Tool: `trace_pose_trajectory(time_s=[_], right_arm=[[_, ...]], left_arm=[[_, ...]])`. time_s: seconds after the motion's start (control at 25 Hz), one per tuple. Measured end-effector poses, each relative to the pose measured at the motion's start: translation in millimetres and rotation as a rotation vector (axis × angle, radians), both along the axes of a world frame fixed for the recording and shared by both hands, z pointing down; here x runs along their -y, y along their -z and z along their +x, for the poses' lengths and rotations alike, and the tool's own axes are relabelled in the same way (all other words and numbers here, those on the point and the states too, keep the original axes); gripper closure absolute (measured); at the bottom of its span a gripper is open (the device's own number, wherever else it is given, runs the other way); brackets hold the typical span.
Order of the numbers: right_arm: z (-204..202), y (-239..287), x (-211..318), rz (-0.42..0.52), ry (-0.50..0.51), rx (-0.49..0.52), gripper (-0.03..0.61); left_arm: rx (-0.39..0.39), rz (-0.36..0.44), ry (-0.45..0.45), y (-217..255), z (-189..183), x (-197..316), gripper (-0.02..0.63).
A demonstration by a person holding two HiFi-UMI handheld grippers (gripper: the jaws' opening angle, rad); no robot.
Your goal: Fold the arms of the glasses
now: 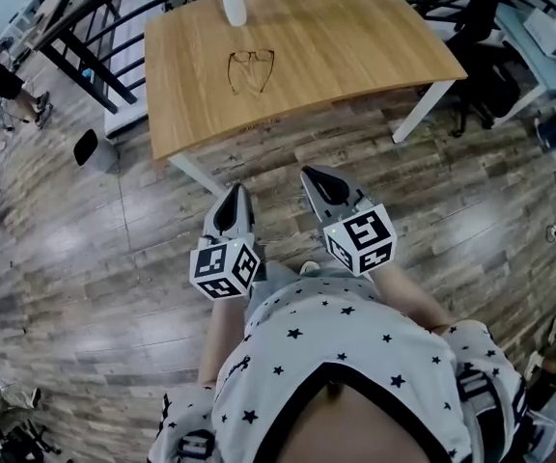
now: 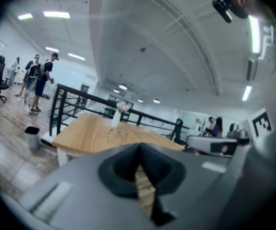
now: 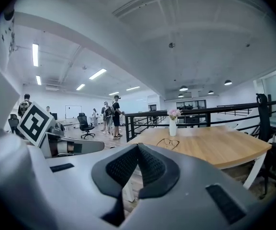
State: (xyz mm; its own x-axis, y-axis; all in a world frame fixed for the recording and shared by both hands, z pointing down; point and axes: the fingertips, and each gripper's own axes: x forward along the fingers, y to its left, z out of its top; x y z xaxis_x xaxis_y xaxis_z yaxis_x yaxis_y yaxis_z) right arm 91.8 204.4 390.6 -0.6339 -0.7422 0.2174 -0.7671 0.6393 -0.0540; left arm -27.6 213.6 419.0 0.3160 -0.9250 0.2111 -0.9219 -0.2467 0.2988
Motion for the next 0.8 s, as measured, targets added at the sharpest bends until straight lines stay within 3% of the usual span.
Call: trace_pose_trajectory(time_s=[0.8], right_arm=[[-10, -15, 15, -0.061, 0.055, 0.031, 0.561]], left_arm=[[-0.042, -0.048, 0.028, -14, -10, 14, 0.607]])
